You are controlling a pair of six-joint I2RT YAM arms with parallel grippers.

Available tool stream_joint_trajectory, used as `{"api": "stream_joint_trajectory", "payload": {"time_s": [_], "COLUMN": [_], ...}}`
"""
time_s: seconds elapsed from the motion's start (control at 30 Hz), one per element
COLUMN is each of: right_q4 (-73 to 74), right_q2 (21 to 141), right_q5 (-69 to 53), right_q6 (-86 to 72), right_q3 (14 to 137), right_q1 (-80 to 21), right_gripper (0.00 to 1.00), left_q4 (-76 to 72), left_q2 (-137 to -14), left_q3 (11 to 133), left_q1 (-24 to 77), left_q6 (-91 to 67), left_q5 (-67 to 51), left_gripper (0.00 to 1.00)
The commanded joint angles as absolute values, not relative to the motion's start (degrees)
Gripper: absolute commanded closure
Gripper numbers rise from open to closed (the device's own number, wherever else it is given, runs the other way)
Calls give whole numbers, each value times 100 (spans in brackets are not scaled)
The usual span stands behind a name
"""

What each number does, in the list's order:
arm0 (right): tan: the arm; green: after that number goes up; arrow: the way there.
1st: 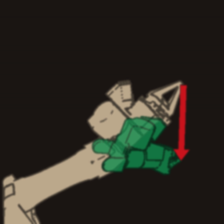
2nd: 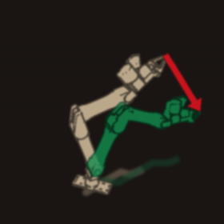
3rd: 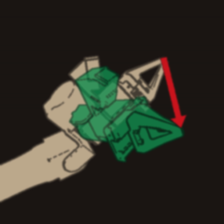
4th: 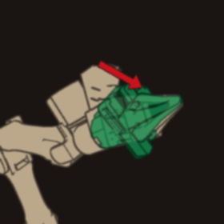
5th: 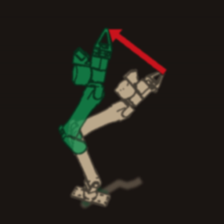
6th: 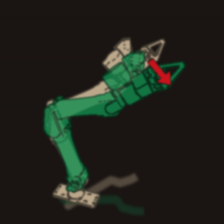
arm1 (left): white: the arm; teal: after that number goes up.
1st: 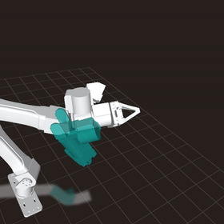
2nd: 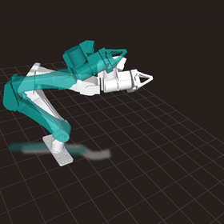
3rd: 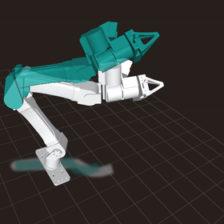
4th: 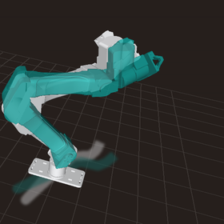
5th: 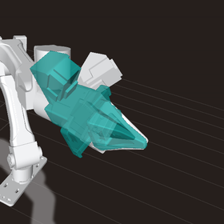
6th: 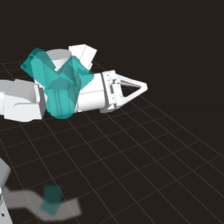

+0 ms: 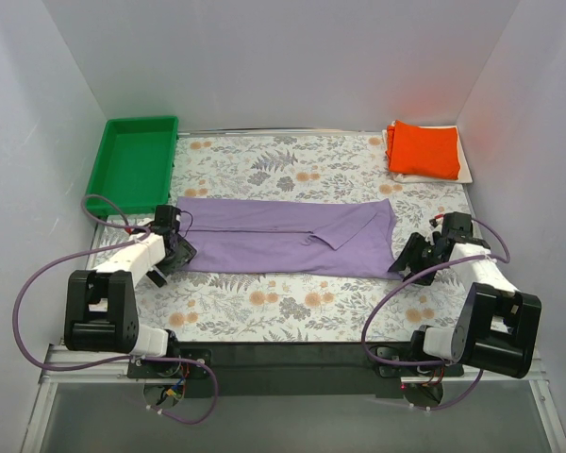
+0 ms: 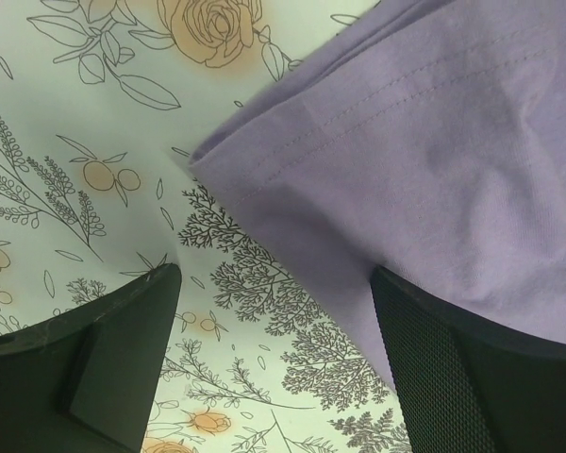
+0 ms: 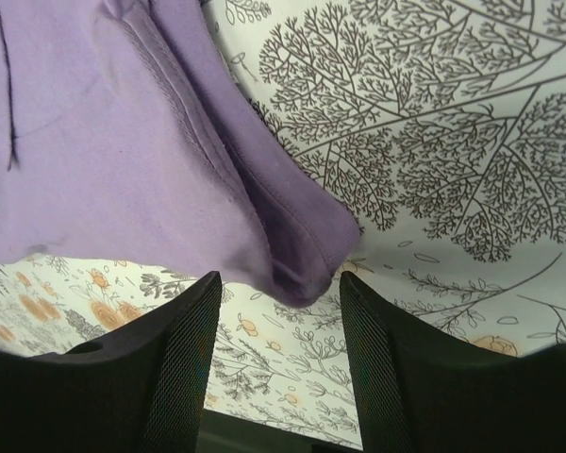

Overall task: Fold and stack the t-shirts
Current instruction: Fold the tshirt

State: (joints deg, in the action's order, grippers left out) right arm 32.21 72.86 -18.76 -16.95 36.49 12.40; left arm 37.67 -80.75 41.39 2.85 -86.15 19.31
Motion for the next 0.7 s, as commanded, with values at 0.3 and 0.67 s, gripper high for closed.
{"api": "stream_joint_trajectory", "payload": {"time_s": [0.3,0.67], "right_q4": [2654,2628], "right_q2": [7471,7515], "right_q5": [-2215,-2145], "right_q6": [-1661,-1626], "right_q3": [3533,3559], "right_q1": [1274,1283], "right_gripper": [55,65], "left_q4": [3542,3217], "left_q2": [-7884,-7944], "left_q3": [4087,4025], "left_q1": [-176,-378], "left_q6": [-8710,-8842], "left_q5": [1986,1828], "left_gripper": [24,27]}}
